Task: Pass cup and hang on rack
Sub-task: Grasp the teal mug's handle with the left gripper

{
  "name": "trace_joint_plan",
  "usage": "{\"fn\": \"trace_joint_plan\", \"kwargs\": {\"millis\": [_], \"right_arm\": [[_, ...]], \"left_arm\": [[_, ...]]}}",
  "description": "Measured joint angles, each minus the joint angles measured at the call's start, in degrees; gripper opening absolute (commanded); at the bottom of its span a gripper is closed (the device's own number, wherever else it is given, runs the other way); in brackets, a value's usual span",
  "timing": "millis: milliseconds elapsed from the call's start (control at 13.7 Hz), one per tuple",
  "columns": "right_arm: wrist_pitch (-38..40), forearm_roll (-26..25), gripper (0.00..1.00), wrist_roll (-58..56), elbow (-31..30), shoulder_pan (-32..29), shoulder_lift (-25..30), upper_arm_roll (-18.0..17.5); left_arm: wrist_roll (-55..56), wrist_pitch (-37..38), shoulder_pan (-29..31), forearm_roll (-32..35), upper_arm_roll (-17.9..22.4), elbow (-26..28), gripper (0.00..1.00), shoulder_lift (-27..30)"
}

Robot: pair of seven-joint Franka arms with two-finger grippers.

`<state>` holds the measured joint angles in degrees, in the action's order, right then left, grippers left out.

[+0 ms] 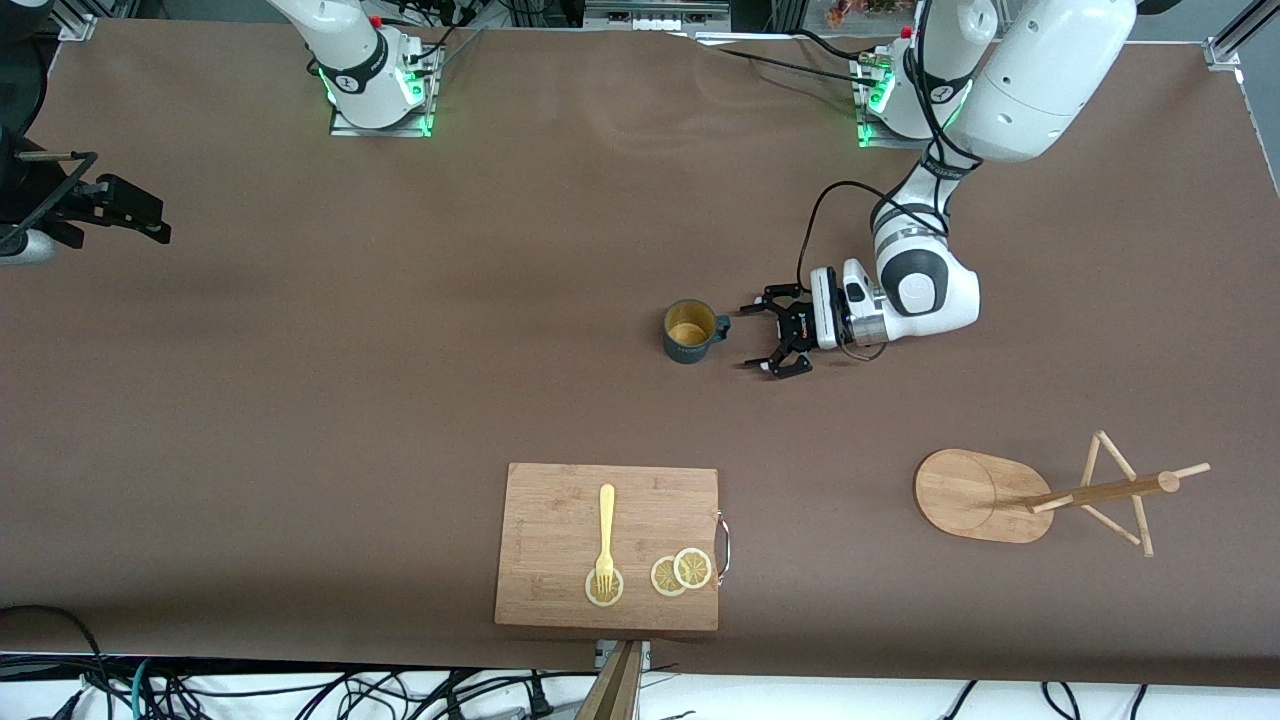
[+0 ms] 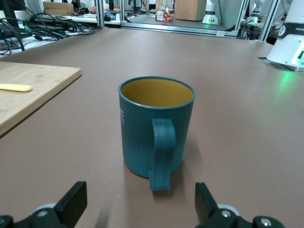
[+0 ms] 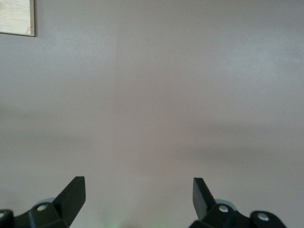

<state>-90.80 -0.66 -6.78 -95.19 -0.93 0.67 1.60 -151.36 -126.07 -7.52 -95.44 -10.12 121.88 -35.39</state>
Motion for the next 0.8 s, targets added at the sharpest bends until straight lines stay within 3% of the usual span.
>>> {"fn": "trace_joint_plan", "kwargs": {"millis": [803], "right_arm": [[0.2, 0.7, 1.0, 0.0, 0.0, -0.1, -0.1, 0.0]], "left_arm": [[-3.5, 0.0, -3.0, -8.4, -0.6, 1.4, 1.0, -1.9]]}}
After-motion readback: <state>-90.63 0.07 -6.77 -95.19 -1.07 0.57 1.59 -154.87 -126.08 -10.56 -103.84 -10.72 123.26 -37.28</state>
